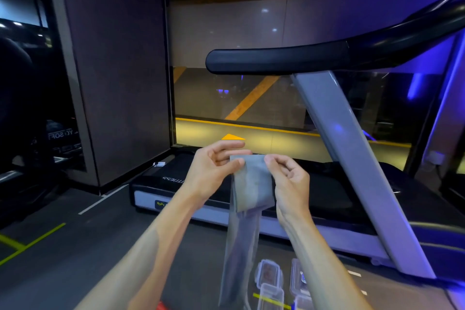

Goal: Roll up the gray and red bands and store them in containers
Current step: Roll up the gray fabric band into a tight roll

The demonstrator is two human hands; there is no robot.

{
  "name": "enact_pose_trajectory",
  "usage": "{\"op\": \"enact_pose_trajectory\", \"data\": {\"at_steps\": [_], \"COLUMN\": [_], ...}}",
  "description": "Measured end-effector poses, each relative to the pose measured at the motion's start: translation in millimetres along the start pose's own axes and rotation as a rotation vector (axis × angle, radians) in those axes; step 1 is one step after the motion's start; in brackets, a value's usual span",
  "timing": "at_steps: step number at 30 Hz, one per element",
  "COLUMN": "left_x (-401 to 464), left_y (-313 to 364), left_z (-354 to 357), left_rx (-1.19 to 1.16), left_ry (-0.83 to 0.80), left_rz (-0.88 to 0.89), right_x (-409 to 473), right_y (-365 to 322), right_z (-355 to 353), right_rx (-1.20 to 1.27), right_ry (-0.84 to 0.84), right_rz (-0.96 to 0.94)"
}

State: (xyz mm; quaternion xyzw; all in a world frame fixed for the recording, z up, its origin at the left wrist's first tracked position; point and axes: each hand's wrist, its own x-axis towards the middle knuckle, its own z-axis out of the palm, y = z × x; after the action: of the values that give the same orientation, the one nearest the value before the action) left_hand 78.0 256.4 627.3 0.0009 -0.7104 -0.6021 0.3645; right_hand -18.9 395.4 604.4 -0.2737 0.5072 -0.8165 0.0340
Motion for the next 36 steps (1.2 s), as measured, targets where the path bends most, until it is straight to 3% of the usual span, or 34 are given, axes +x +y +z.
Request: {"op": "enact_pose_trajectory", "data": {"at_steps": [5, 11, 17, 21, 26, 30, 36], "left_x": [10.4, 11.0, -8.7, -27.2, -28.2, -20.4, -18.3], "left_y": [12.4, 24.3, 4.2, -25.4, -30.6, -42.8, -47.2], "left_z": [-6.4, -5.0, -20.5, -1.8, 15.4, 4.3, -5.2], "left_rx": [0.009, 0.139, 0.146, 0.249, 0.296, 0.273, 0.431], "left_ry": [-0.010, 0.024, 0.280, 0.203, 0.260, 0.195, 0.167], "left_rz": [0.031, 0.111, 0.132, 0.035, 0.051, -0.014, -0.059], "right_x": [11.3, 26.2, 53.3, 61.7, 66.3, 72.2, 80.1], "right_y": [-9.4, -19.9, -46.1, -61.4, -69.8, -78.3, -88.3], "right_z": [9.7, 27.7, 36.0, 46.4, 54.4, 56.0, 60.5], "right_rx": [0.048, -0.031, 0.072, 0.072, 0.082, 0.065, 0.106], "right_ry": [-0.044, 0.037, 0.102, 0.107, 0.122, 0.123, 0.116], "right_rz": [-0.003, -0.030, 0.065, 0.063, 0.088, 0.102, 0.128]}}
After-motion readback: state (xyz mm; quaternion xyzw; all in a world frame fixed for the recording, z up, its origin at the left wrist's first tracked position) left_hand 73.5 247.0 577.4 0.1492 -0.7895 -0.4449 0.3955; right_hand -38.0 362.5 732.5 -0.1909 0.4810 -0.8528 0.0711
